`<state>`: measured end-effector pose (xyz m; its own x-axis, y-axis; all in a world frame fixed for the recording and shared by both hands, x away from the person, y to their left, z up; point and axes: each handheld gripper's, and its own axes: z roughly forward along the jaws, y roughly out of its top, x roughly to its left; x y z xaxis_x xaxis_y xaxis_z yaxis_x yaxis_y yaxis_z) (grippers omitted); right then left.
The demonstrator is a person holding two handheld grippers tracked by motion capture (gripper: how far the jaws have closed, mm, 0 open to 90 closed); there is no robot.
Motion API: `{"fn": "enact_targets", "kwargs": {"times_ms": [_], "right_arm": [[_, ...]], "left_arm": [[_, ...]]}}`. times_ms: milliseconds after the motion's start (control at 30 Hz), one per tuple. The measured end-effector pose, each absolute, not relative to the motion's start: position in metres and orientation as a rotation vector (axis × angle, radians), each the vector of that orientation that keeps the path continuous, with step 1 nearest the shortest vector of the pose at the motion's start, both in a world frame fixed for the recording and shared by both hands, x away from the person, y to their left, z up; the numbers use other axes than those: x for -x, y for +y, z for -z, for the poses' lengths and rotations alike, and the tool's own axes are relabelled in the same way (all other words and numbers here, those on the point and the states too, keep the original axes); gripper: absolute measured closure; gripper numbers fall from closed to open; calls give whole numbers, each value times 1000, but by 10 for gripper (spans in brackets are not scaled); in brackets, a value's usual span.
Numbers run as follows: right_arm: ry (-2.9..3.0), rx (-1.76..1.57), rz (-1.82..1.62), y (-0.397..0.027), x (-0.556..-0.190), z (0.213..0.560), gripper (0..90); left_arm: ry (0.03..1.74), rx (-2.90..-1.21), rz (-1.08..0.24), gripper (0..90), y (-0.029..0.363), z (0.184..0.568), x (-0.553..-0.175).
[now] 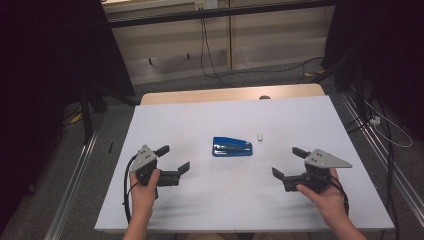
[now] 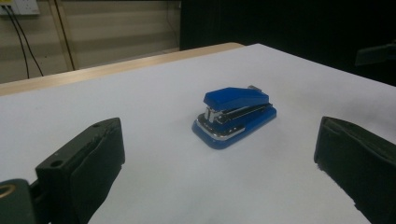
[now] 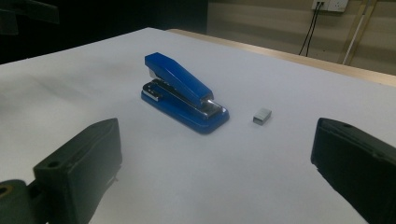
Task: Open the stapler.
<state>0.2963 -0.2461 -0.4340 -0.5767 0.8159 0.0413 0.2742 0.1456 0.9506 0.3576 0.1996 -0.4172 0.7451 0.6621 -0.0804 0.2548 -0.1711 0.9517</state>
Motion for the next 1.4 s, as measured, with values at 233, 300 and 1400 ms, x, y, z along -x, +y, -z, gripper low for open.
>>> {"fn": "enact_targets", "kwargs": {"times_ms": [233,300,1400], "right_arm": [[1968,-1052,-1432,-226,-317,432,38],[1978,-1046,-1433,-220,-322,432,48],[2121,-972,-1397,-149,-387,442,357]], "left_arm": [[726,-1762,-400,20,190,420,-370],[733,-1764,-400,20,188,421,-373],[792,-1808,-330,40,154,446,-429]]}}
